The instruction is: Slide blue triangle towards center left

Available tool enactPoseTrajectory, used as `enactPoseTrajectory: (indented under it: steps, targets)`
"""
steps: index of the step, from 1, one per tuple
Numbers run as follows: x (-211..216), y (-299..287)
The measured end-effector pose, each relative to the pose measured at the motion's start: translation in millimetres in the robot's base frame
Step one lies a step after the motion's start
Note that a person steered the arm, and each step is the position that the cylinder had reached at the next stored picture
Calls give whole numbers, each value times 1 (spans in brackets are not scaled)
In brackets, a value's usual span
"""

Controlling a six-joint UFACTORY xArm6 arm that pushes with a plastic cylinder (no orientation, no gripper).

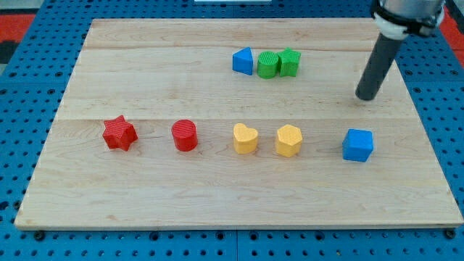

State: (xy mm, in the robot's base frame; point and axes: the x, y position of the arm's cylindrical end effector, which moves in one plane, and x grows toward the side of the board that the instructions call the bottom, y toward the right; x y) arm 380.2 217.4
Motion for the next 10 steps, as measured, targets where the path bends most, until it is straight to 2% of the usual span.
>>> enactPoseTrajectory:
  steps: [1, 2, 5, 6, 7, 8, 10]
  targets:
    - [-51, 0]
    - [-97, -26]
    - [-90, -224]
    - [-76, -246]
    - [-75, -210]
    - [-51, -201]
    - [-37, -310]
